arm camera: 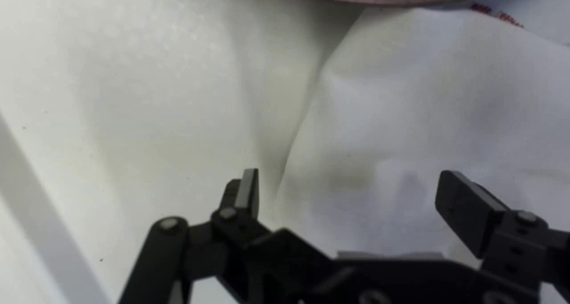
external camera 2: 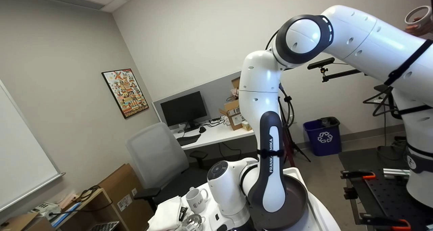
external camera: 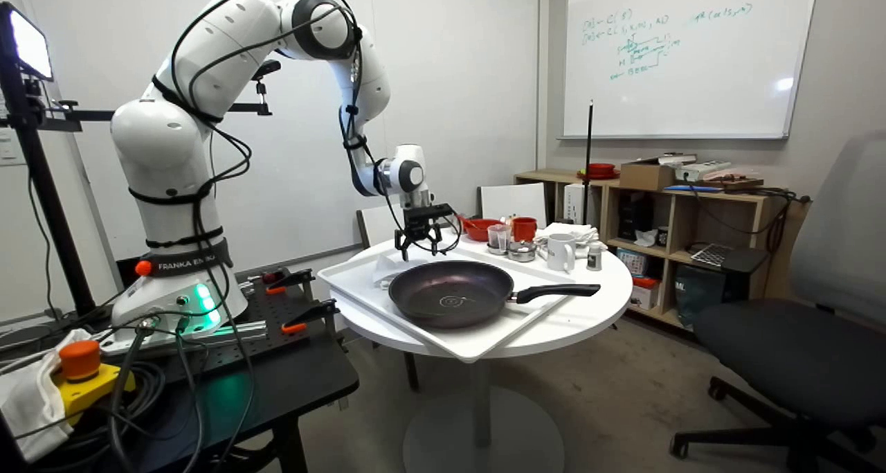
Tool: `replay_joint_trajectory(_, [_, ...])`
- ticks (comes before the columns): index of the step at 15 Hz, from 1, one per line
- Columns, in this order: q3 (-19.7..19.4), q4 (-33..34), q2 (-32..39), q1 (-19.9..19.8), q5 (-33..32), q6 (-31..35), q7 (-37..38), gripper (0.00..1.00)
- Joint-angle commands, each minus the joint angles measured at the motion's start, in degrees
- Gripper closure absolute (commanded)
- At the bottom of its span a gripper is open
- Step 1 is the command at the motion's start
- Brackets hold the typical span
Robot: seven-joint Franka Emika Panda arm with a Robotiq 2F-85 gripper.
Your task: Wipe the pan with the white towel
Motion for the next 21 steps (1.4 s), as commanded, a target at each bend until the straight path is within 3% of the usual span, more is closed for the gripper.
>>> replay_joint_trajectory(1, [3.5,-2.4,0.2,-3.7,6.9,4.8,-4.5,0.0])
replay_joint_trajectory(5, [4.7,-6.9,-2.0,-4.9,10.7,10.0,-2.9,0.0])
replay_joint_trajectory(10, [2.4,-10.0,-4.2,-3.4,11.7,12.6,2.0,0.0])
replay_joint_trajectory(15, [1.2,-8.5,-4.7,-3.4,12.6,9.2,6.2,0.0])
replay_joint_trajectory(21, [0.2,-4.0,-3.5,-2.3,14.9,-1.3,10.2,0.0])
